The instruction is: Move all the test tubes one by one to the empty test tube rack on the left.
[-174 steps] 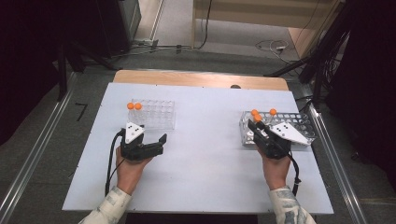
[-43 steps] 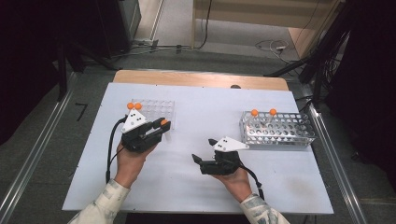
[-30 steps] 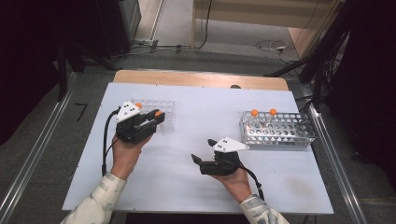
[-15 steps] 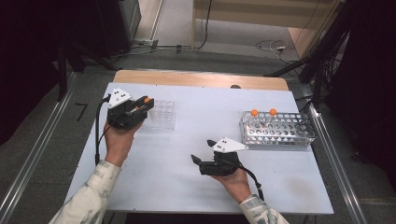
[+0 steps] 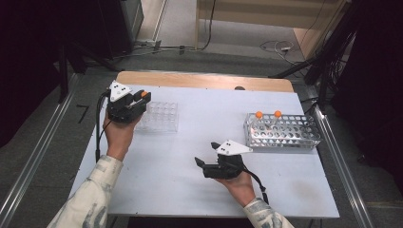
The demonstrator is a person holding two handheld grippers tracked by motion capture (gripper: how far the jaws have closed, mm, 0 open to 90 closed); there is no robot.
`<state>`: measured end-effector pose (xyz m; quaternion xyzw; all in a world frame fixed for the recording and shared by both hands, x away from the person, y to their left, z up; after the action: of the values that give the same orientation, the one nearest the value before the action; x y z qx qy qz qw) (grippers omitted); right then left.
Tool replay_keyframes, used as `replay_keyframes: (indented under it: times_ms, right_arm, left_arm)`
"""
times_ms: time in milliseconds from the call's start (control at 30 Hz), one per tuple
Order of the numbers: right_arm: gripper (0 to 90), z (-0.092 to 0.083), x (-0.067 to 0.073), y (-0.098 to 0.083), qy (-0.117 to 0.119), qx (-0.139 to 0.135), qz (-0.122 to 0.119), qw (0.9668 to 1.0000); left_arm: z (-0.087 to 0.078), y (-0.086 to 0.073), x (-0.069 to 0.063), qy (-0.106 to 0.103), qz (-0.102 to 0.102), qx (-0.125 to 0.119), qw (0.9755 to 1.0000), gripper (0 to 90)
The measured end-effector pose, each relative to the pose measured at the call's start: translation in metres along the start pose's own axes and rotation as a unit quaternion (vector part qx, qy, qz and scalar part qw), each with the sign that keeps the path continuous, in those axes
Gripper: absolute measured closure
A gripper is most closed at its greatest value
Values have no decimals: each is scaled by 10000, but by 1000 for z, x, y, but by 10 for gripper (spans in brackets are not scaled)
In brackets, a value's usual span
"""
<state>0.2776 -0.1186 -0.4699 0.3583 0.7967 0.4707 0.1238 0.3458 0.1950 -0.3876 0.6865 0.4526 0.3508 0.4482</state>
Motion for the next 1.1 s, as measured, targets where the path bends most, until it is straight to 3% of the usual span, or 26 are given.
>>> replay_keyframes:
  times_ms: [567,800,1100]
  right_arm:
    - [205,0,0,0,-49,6,-23,10000]
    - [206,-1,-1,0,-77,-9,-15,10000]
    - [206,0,-1,0,-68,-10,-22,10000]
  left_arm:
    - [17,-25,0,-67,31,516,9986,703]
    - [16,-29,-2,-99,138,525,9985,693]
    - [14,-28,-1,-66,53,460,9989,531]
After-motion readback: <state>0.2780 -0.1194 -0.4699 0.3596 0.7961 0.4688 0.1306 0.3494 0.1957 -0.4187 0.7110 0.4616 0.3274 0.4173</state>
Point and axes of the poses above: each handheld gripper's, and its own axes: z roughly forward along the jaws, y roughly out of its top, x roughly to its left, the point moved 1 cm from there along z, roughly forward along the jaws, and after that the axes turned 7 degrees about z, right-handed, at the moved point
